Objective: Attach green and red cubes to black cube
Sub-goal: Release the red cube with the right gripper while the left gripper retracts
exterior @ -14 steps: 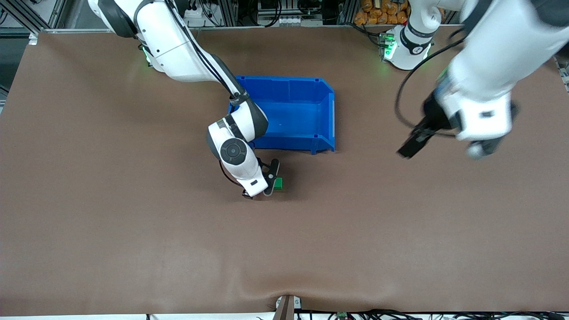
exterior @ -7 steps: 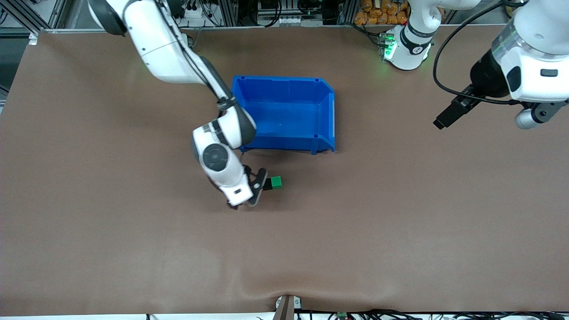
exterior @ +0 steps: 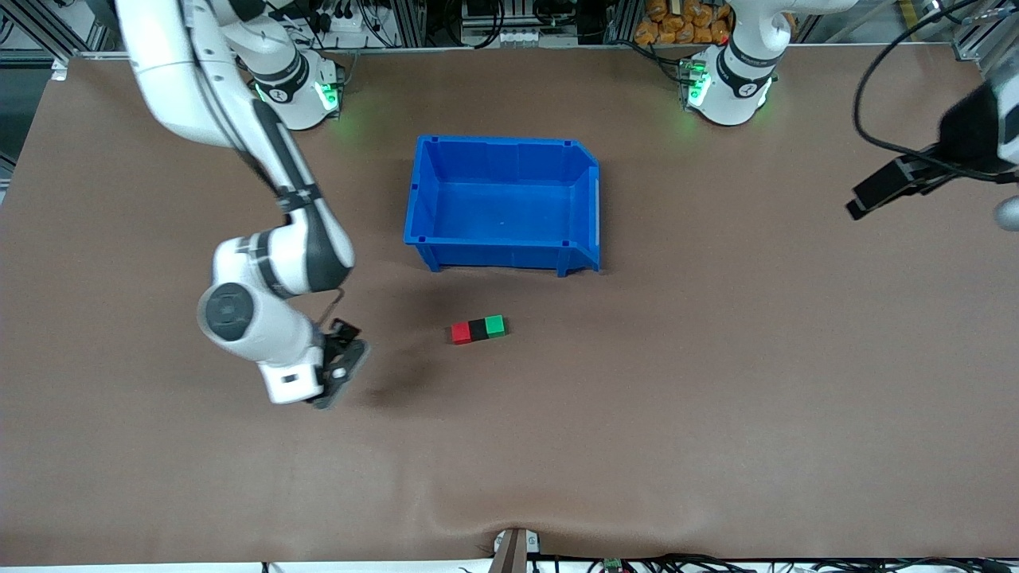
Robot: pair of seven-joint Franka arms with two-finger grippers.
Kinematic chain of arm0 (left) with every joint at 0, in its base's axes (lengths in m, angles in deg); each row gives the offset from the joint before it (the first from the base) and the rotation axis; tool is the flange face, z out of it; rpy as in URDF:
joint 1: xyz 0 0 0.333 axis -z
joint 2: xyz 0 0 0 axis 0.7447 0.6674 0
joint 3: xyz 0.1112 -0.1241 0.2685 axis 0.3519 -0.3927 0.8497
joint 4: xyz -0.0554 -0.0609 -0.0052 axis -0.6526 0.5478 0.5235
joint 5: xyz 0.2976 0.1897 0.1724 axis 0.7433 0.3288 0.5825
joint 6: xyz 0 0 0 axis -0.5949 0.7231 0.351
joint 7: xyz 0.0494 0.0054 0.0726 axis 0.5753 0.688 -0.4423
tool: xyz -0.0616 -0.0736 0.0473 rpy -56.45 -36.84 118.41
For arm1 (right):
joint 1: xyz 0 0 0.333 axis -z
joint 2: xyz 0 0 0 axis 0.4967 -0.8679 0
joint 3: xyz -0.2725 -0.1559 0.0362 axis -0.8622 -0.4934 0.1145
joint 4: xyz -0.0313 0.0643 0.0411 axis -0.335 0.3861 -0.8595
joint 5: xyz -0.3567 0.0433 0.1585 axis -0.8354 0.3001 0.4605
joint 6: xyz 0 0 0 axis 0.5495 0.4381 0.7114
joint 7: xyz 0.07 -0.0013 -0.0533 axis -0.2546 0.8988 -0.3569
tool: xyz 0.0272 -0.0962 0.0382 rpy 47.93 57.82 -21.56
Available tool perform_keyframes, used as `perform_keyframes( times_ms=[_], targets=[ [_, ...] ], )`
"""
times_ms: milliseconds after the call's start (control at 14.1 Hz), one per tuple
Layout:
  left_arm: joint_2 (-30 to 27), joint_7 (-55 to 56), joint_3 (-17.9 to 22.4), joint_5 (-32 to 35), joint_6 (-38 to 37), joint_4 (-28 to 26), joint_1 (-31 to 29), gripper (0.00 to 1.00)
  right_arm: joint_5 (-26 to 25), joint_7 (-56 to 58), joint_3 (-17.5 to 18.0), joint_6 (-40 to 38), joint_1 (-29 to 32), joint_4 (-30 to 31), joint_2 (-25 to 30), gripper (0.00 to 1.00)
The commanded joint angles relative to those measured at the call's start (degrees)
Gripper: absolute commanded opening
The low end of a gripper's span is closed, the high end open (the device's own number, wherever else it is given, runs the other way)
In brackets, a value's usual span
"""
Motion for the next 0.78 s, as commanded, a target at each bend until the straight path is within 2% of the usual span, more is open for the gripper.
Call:
perform_keyframes(
  times_ms=[0, 356, 498, 711],
  targets=[
    [-3.5, -5.7, -0.7, -0.3, -0.6, -3.8, -1.5, 1.0, 0.5, 1.3, 1.4, -5.5, 5.6, 3.5, 6.9, 1.0],
    [-8.8, -9.4, 0.0, -0.4, 1.9, -12.8, -1.6, 1.0, -0.1, 0.6, 1.1, -23.7, 15.7, 3.5, 15.9, 1.0],
    [-11.3, -9.5, 0.0, -0.4, 2.6, -16.2, -1.4, 1.0, -2.5, -3.5, -0.2, -27.6, 16.1, 3.6, 19.3, 1.0],
    [-18.5, -9.5, -0.2, -1.0, 8.7, -26.7, -1.5, 1.0, -7.0, -14.6, -0.5, -34.8, 15.6, 3.6, 25.2, 1.0]
  ],
)
